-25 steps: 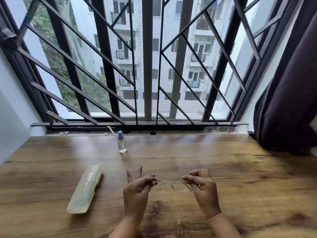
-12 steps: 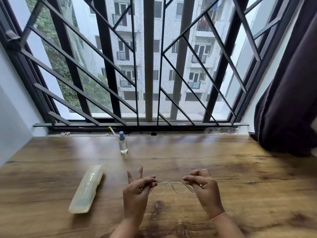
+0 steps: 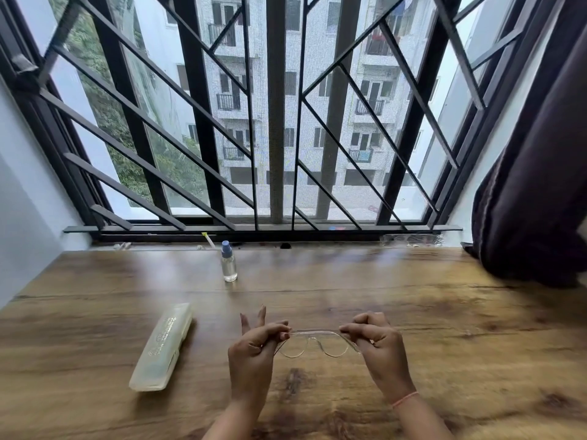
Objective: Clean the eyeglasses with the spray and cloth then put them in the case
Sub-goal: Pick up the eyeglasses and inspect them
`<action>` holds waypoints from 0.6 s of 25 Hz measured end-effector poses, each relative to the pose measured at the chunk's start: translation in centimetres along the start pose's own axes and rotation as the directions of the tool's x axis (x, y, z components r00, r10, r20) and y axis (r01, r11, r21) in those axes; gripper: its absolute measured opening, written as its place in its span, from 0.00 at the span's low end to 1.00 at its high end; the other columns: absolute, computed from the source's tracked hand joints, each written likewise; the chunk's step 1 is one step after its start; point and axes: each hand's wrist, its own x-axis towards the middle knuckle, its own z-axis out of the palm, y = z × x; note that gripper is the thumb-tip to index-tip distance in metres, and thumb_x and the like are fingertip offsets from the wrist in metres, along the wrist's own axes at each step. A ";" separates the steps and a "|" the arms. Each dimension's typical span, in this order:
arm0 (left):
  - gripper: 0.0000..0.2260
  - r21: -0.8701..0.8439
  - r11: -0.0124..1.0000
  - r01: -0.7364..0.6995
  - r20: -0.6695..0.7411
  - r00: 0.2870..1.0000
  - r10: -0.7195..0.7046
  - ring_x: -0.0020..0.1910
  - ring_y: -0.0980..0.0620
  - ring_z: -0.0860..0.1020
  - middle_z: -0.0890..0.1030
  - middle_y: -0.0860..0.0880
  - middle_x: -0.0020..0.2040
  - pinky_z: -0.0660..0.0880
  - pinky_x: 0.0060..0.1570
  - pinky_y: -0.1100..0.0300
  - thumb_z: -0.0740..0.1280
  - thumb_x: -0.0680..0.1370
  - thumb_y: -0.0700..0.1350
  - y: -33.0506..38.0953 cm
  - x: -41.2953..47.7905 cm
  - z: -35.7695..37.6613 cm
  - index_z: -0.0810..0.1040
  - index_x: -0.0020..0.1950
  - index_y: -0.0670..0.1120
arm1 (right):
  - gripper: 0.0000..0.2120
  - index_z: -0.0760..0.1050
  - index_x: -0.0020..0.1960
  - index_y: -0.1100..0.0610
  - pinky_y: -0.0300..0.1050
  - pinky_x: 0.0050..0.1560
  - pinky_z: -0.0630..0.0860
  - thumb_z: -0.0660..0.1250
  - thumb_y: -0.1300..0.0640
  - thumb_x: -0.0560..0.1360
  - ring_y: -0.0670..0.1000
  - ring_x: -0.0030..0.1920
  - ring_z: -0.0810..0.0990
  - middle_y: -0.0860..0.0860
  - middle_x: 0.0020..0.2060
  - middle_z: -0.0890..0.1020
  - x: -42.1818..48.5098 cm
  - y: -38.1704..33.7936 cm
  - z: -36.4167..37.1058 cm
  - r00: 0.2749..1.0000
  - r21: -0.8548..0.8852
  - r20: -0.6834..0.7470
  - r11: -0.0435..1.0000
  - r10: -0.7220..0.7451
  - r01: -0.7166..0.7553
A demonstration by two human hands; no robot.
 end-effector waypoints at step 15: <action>0.18 -0.627 0.696 0.349 0.109 0.924 -0.366 0.45 0.52 0.83 0.85 0.43 0.37 0.79 0.44 0.66 0.59 0.71 0.25 1.2 0.4 -0.3 0.84 0.33 0.41 | 0.14 0.83 0.38 0.60 0.36 0.44 0.79 0.70 0.78 0.63 0.43 0.42 0.76 0.59 0.39 0.77 -0.5 -0.3 0.4 0.995 0.080 0.021 0.992 0.096 -0.097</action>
